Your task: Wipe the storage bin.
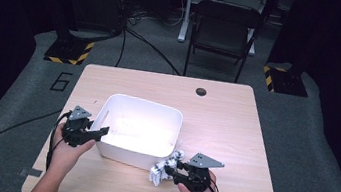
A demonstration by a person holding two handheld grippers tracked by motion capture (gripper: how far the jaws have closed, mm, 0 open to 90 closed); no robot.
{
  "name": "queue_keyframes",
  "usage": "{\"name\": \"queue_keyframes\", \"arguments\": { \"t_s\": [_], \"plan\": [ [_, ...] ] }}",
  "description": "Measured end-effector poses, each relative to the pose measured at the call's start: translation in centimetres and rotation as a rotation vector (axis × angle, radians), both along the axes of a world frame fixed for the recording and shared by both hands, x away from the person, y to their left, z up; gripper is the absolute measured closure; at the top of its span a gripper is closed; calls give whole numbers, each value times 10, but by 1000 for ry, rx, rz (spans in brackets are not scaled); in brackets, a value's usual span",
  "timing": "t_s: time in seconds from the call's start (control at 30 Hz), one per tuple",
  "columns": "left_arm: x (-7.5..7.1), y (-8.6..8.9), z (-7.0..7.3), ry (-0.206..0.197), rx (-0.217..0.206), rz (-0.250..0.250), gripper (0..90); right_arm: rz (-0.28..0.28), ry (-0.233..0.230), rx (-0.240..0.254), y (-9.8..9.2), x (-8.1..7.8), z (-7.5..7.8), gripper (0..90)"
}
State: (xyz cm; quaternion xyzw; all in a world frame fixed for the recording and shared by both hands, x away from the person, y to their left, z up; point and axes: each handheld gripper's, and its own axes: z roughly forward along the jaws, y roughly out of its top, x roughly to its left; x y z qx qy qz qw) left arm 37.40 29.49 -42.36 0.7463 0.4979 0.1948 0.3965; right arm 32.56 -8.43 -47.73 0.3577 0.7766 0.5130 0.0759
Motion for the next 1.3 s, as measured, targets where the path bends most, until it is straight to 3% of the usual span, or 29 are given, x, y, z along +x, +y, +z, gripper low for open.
{"name": "queue_keyframes", "arguments": {
  "t_s": [0.1,0.23,0.33,0.47,0.57,0.67,0.73,0.77,0.9,1.0,1.1,1.2,1.3],
  "plan": [
    [0,0,0,1,3,0,494,10,19,-17,0,3,-5,615],
    [0,0,0,1,2,1,495,26,85,-61,2,9,-18,617],
    [-1,-1,1,0,11,-1,495,33,104,-107,5,12,-27,616],
    [-1,-1,2,5,22,-15,479,42,117,-113,2,14,-26,625],
    [-1,0,2,19,-8,-25,476,34,102,-94,-2,13,-19,630],
    [-1,2,3,29,-24,-37,476,19,62,38,-15,10,2,631],
    [-2,2,3,34,-19,-47,477,8,-6,97,-21,6,19,635],
    [-2,1,4,31,-14,-52,478,6,-18,103,-22,4,23,635],
    [-3,1,4,33,-3,-63,482,8,-53,72,-20,2,27,635],
    [-4,0,5,32,10,-66,489,21,-21,70,-19,4,23,628],
    [-5,0,6,40,28,-74,488,32,9,35,-17,8,16,620],
    [-7,1,7,62,-5,-84,485,43,21,-1,-18,12,11,618],
    [-9,4,9,110,-55,-117,475,27,42,9,-26,16,9,619]
  ]
}}
